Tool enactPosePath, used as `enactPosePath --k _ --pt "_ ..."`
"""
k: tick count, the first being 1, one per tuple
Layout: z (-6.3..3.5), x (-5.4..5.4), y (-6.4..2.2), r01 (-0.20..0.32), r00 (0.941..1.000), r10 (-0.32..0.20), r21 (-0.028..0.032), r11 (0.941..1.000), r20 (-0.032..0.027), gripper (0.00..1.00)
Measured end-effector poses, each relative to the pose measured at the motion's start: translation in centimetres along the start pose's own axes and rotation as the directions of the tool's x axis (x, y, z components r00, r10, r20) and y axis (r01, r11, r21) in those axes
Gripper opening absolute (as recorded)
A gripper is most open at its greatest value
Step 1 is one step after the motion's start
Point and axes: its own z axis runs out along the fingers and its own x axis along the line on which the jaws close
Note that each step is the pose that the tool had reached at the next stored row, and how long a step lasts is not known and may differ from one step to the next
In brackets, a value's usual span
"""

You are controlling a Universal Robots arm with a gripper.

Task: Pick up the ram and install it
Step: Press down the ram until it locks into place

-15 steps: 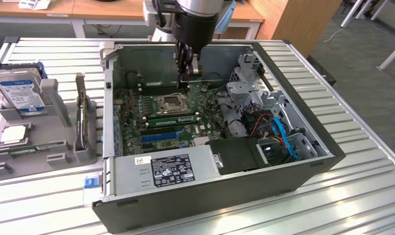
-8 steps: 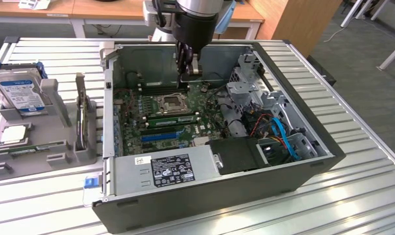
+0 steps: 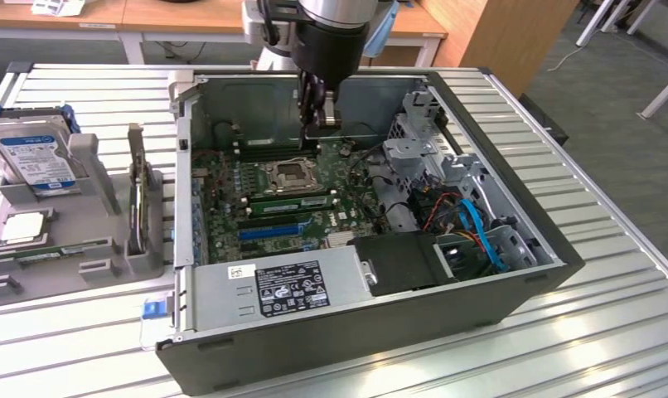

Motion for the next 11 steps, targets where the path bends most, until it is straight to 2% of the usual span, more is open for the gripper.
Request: enactPosePath --k 11 --pt "0.01 0.0 0.0 -0.049 0.9988 0.049 0.0009 0.9988 0.0025 0.1"
